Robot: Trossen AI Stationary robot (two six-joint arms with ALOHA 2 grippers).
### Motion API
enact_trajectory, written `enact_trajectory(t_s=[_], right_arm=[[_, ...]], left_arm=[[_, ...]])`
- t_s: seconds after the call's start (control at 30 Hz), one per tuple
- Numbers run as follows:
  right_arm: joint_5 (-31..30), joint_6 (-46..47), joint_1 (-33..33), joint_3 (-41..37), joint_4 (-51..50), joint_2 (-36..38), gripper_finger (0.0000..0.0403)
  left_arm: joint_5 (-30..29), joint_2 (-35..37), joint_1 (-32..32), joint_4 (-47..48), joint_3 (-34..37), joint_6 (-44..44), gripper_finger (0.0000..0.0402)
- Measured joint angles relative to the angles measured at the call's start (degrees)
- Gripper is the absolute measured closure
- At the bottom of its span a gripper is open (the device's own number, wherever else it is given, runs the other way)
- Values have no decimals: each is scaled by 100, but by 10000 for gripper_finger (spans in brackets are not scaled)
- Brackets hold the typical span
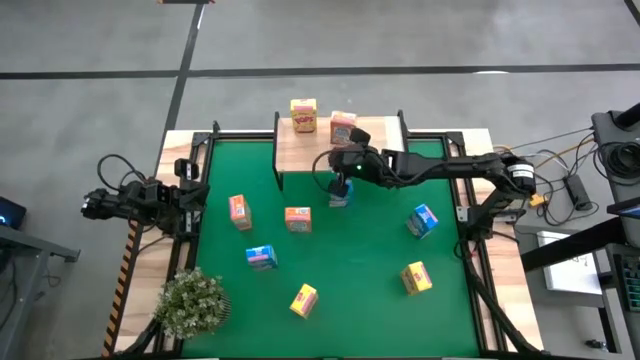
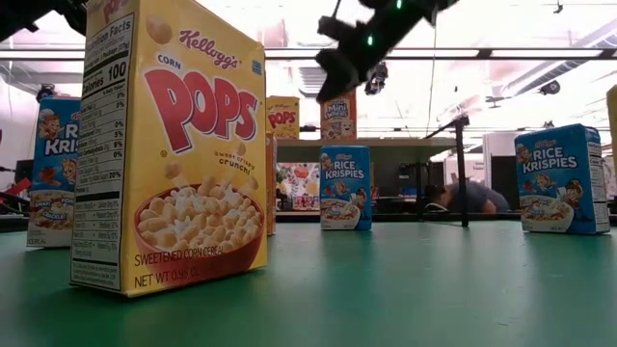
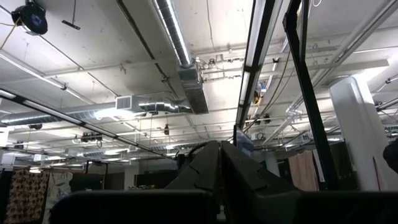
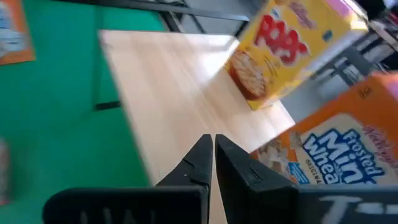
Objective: Stack cereal on shelf
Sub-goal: Put the right orange cereal box on the shelf
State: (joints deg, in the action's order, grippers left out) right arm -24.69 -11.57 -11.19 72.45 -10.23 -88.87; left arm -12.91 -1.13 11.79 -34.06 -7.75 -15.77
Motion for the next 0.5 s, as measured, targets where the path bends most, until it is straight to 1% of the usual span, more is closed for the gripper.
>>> enact_trajectory(t_s=[0.07, 0.17, 0.5], right_arm=[[1, 33, -161, -191, 228, -52, 394], [-1, 164, -356, -333, 313, -89, 394], [1, 196, -797, -484, 332, -87, 394]], left_arm=[[0, 0, -2, 2, 0, -1, 402], [0, 0, -2, 11, 0, 0, 402], [0, 0, -4, 24, 0, -2, 402]])
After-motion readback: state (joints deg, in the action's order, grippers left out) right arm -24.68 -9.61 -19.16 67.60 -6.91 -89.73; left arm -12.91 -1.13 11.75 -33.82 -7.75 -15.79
